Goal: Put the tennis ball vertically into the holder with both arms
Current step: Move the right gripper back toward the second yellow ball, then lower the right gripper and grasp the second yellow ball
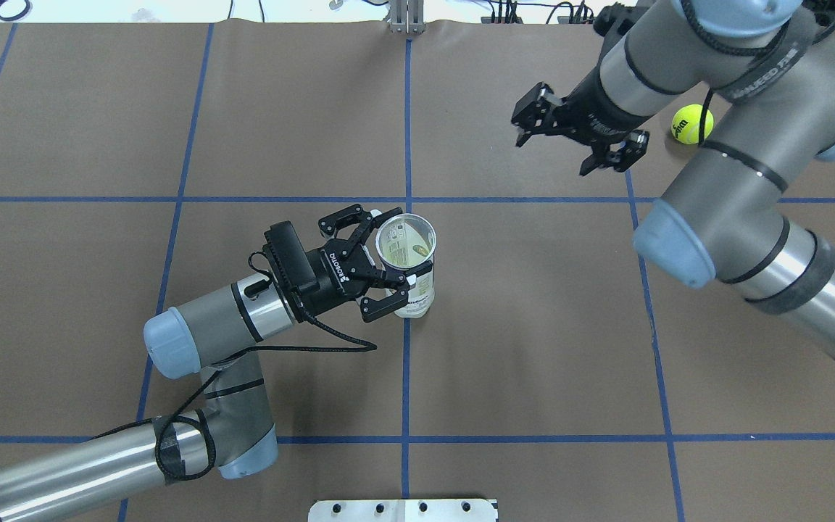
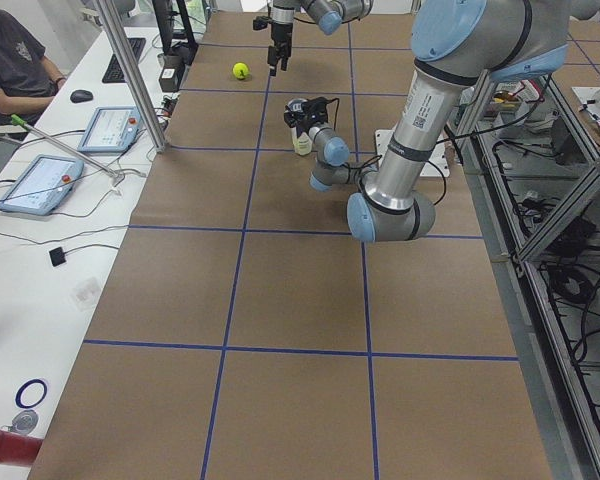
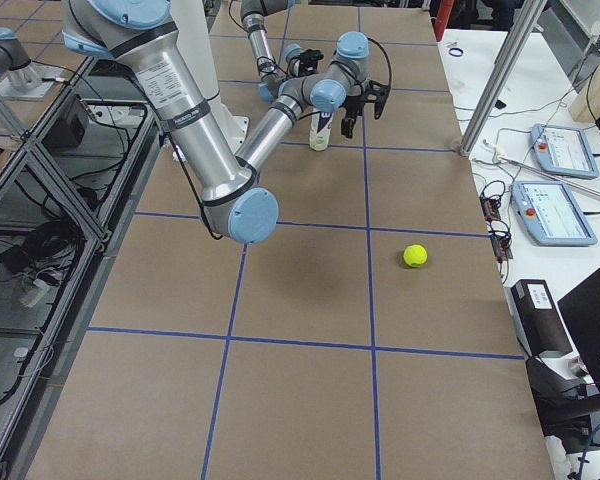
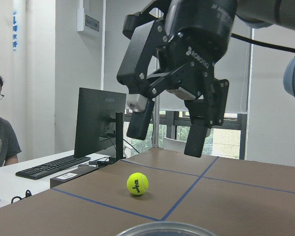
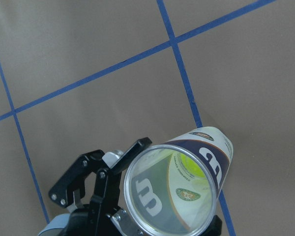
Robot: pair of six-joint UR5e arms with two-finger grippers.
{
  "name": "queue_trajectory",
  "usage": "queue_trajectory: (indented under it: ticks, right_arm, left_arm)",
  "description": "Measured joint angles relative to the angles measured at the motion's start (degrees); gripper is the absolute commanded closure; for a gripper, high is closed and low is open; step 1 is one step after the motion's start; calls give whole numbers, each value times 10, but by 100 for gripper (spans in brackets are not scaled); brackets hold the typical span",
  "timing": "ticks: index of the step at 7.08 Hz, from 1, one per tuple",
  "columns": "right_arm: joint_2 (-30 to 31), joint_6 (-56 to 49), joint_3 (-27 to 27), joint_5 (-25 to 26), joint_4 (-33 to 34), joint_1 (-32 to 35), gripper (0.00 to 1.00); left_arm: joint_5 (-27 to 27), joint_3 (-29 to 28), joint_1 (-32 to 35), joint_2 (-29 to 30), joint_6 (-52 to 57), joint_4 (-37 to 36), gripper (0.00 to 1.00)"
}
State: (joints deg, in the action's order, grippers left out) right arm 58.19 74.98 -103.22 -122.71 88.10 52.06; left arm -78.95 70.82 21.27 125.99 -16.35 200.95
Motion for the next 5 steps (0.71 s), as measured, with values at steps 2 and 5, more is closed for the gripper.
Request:
queue_trajectory:
  ticks: [2,5]
  right_arm:
    - [-3,-163,136,-9,-13,83,2]
    - [-53,-245,394,26,-169,132,2]
  left_arm:
    - [0,1,0,1,0,0,13]
    - [0,1,0,2,0,0,13]
